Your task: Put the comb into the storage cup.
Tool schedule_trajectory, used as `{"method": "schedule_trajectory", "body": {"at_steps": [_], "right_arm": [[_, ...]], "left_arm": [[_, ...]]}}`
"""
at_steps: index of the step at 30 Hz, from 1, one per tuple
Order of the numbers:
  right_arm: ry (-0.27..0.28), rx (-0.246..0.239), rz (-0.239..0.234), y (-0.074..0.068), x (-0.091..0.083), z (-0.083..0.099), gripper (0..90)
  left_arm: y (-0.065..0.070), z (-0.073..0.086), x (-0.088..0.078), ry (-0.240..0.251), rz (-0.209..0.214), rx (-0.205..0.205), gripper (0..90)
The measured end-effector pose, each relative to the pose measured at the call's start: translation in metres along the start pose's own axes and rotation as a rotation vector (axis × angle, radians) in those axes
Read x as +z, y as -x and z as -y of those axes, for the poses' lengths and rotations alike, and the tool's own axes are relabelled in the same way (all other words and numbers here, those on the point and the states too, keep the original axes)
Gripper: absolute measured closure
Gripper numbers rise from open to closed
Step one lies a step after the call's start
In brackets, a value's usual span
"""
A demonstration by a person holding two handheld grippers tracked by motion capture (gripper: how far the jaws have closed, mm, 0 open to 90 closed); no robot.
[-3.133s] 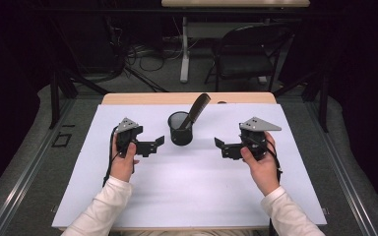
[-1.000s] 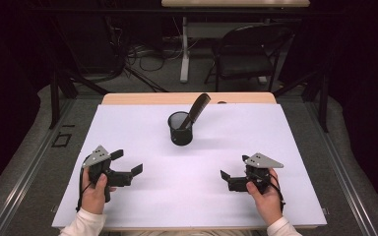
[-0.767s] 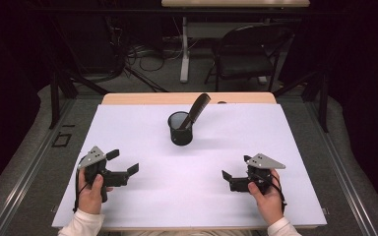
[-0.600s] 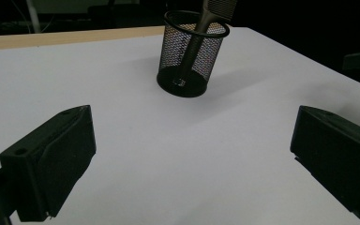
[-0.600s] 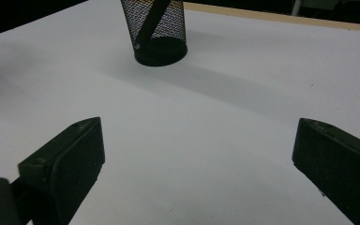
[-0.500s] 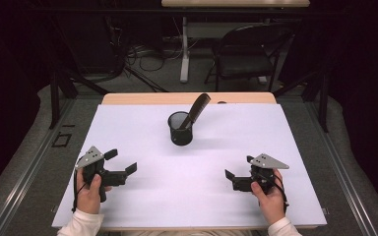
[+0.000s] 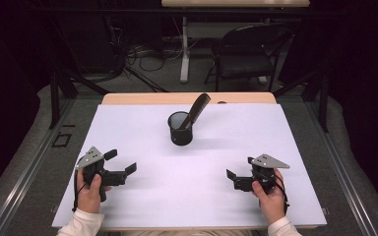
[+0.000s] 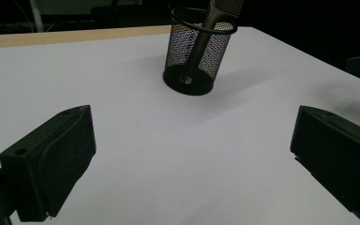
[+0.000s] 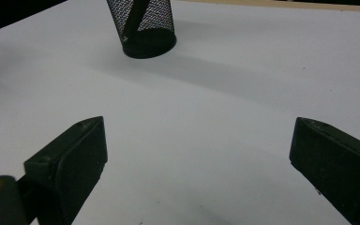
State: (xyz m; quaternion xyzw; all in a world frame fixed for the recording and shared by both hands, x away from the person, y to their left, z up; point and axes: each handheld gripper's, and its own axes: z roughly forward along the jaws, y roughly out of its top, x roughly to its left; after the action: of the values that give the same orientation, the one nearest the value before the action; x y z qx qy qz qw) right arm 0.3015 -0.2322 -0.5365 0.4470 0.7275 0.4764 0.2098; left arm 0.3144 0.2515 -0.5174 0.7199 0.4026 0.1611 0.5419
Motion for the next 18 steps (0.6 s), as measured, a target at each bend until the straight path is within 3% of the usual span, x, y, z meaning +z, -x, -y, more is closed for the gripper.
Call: {"method": "schedule_trajectory", "body": {"at_steps": [18], "right_arm": [[-0.003,-0.005,0.014,0.0013,0.0009,0.0008,4.4]], "left_arm": [[-0.0013,0.0025,0.0018,-0.008,-0.005,-0.002,0.6]]}}
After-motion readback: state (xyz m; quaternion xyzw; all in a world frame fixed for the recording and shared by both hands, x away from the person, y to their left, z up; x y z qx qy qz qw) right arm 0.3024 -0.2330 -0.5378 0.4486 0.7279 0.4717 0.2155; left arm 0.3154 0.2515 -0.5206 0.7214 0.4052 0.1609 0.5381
